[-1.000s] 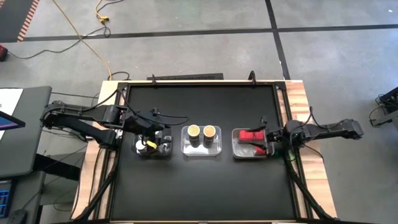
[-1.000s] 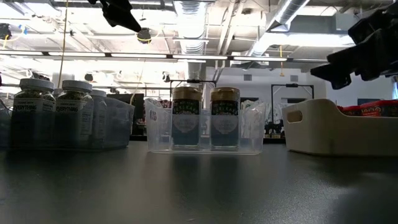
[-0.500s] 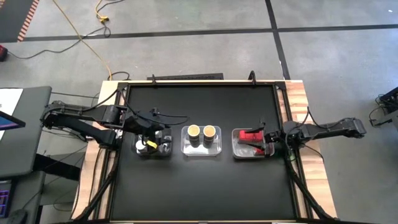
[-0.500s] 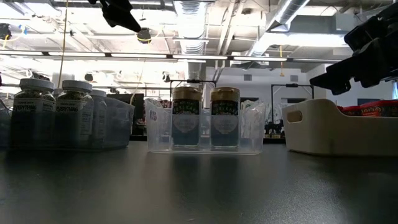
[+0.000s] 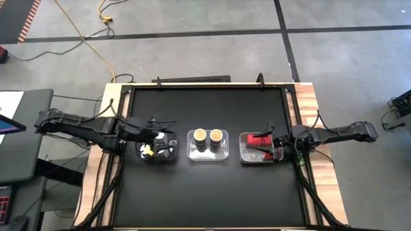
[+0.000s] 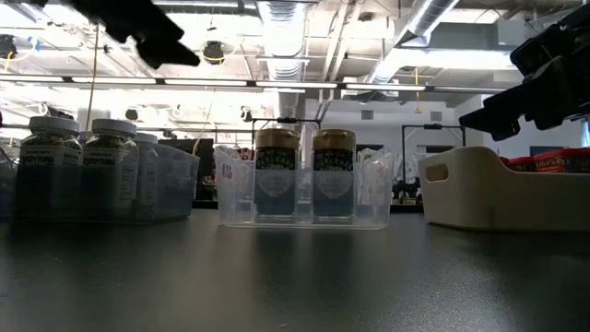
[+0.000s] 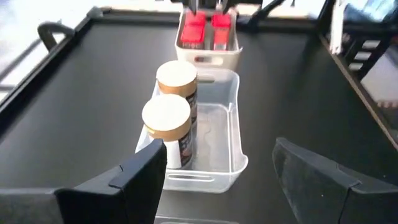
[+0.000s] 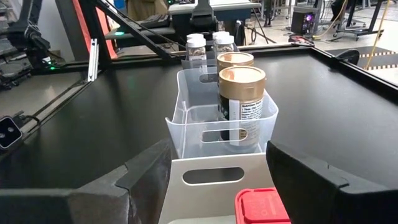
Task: Sort spices by type
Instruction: Return to Home Position
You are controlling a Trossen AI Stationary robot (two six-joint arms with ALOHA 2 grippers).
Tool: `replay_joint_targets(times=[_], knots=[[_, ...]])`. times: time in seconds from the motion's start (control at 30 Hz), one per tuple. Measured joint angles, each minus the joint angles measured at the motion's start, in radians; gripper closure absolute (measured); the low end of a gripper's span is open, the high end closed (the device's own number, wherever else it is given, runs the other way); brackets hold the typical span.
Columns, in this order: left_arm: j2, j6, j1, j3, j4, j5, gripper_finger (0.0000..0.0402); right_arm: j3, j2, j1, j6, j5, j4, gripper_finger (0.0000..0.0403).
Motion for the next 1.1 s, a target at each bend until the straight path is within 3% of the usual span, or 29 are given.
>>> replay_joint_targets(times=[0.5, 0.67, 1.1], knots=[[-0.466, 0.044, 0.008, -0.438, 0.293, -0.002, 0.012, 0.0, 0.0, 0.0, 0.0, 0.0, 0.002, 0.0111], [-0.584, 0.047, 0.05, -0.524, 0.314, -0.001, 0.012, 0.0, 0.0, 0.0, 0.0, 0.0, 0.001, 0.0111], [-0.838, 0.116, 0.074, -0.644, 0.348, 0.132, 0.012, 0.0, 0.0, 0.0, 0.0, 0.001, 0.002, 0.0111]])
